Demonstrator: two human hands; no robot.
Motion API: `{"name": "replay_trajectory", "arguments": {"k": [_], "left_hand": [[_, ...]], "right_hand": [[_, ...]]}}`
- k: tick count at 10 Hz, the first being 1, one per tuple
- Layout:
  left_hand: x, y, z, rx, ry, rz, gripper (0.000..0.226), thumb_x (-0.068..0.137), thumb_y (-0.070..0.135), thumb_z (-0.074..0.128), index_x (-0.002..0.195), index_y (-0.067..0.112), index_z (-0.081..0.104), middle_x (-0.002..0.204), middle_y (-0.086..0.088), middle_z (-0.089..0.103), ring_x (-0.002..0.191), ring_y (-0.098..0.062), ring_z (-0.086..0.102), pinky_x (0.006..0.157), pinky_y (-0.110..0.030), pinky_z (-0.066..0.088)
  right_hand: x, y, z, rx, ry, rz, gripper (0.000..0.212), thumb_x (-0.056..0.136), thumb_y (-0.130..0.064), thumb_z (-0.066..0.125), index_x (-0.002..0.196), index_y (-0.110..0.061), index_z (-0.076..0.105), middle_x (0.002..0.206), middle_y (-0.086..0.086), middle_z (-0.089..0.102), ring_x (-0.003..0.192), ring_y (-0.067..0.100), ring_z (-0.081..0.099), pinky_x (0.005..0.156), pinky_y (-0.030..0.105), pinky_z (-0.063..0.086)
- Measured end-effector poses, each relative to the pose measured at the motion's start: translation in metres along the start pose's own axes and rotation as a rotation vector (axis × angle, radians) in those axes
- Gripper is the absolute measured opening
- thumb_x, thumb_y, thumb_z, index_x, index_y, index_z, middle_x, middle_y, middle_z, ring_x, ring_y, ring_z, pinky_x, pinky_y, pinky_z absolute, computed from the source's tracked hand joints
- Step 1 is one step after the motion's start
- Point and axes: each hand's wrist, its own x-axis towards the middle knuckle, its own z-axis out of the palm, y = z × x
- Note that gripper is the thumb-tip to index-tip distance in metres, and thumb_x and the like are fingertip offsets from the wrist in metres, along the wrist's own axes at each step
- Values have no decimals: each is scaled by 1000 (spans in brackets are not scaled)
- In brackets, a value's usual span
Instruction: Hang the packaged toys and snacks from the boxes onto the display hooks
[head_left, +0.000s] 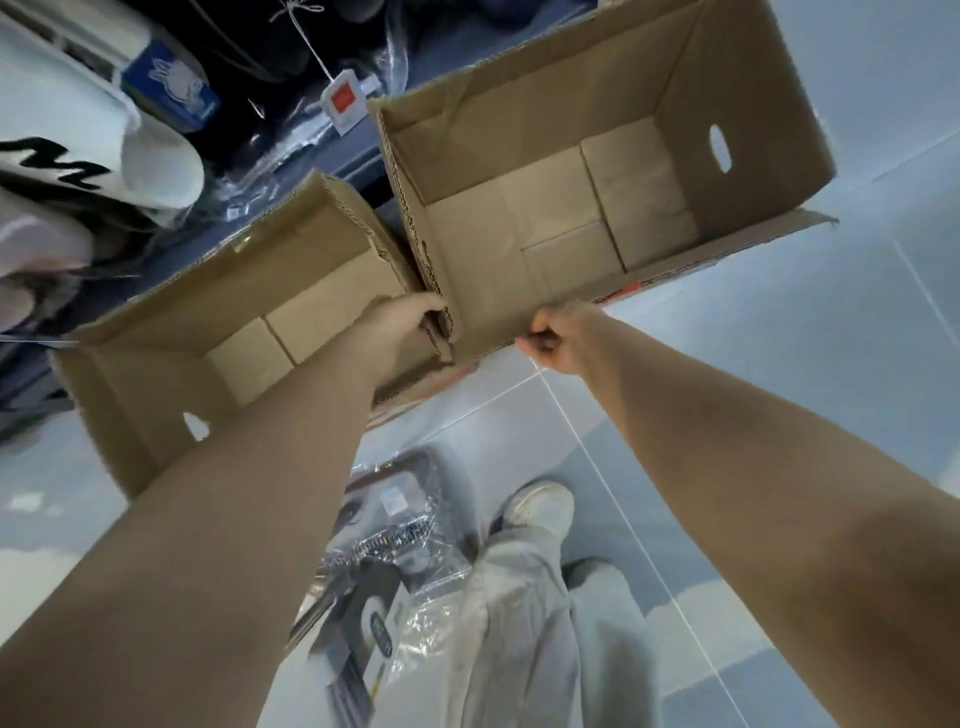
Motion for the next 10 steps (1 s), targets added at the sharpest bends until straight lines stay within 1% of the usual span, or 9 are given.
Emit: {"name": "replay_trajectory", "arguments": {"k": [1, 2, 3, 4, 6, 7, 8, 9, 10], "left_hand": [[15, 25, -18, -72, 80, 121, 14, 87, 22, 53, 96, 12, 54, 94, -3, 60, 99, -22, 58, 67, -25, 38], [26, 28, -19, 100, 32, 99, 30, 92, 28, 49, 117, 12, 51, 117, -5, 54, 106, -21, 48, 93, -34, 37], [30, 14, 0, 216, 56, 163, 48, 84, 37, 61, 126, 15, 52, 123, 5, 47, 110, -15, 46, 95, -29, 40], [37, -3, 17, 149, 122, 126, 73, 63, 48, 66, 125, 13, 53, 135, -4, 41, 106, -18, 50, 99, -31, 44], [52, 1, 25, 207, 244, 200, 62, 66, 46, 34, 112, 13, 57, 141, -5, 45, 127, -27, 42, 110, -45, 30], [40, -2, 29, 452, 214, 282, 46, 90, 35, 25, 117, 13, 56, 155, -2, 20, 144, -20, 10, 116, -53, 2], [41, -16, 23, 659, 218, 327, 50, 95, 36, 20, 129, 15, 51, 159, 1, 8, 146, -14, -8, 113, -55, -14], [19, -13, 15, 750, 169, 272, 51, 95, 41, 22, 144, 29, 29, 159, -1, -4, 146, -22, -11, 111, -61, -12], [-18, -8, 13, 831, 167, 344, 58, 92, 43, 35, 147, 31, 19, 159, -6, -4, 146, -27, -9, 113, -61, -8]], "right_hand": [[5, -5, -7, -83, 38, -4, 22, 87, 17, 42, 71, 1, 42, 72, 19, 51, 62, 25, 54, 28, 24, 46], [10, -7, -16, -166, 84, -1, 20, 88, 13, 40, 74, 0, 43, 104, 22, 60, 94, 29, 66, 27, 20, 43], [13, -10, -22, -219, 90, 40, 21, 92, 7, 36, 73, -1, 43, 128, 17, 58, 116, 27, 60, 27, 15, 40], [12, -8, -20, -250, 93, 41, 14, 90, 9, 36, 90, 1, 48, 125, 20, 60, 111, 27, 63, 27, 15, 40], [16, 4, -13, -154, 33, -22, 26, 85, 14, 40, 101, -4, 49, 87, 18, 63, 89, 26, 66, 32, 18, 45], [13, 6, -18, -151, 2, -3, 21, 87, 13, 40, 87, -4, 51, 84, 16, 62, 73, 21, 64, 37, 23, 50], [8, 7, -21, -162, -41, 10, 15, 94, 6, 39, 94, -1, 53, 106, 20, 62, 86, 25, 66, 68, 35, 55], [-11, 9, -22, -150, -14, -10, 32, 97, -7, 45, 129, -6, 48, 134, 11, 50, 122, 30, 51, 96, 44, 45], [-40, 5, -29, -162, 24, -132, 53, 95, -7, 48, 144, -20, 32, 140, 7, 45, 126, 28, 46, 102, 42, 42]]}}
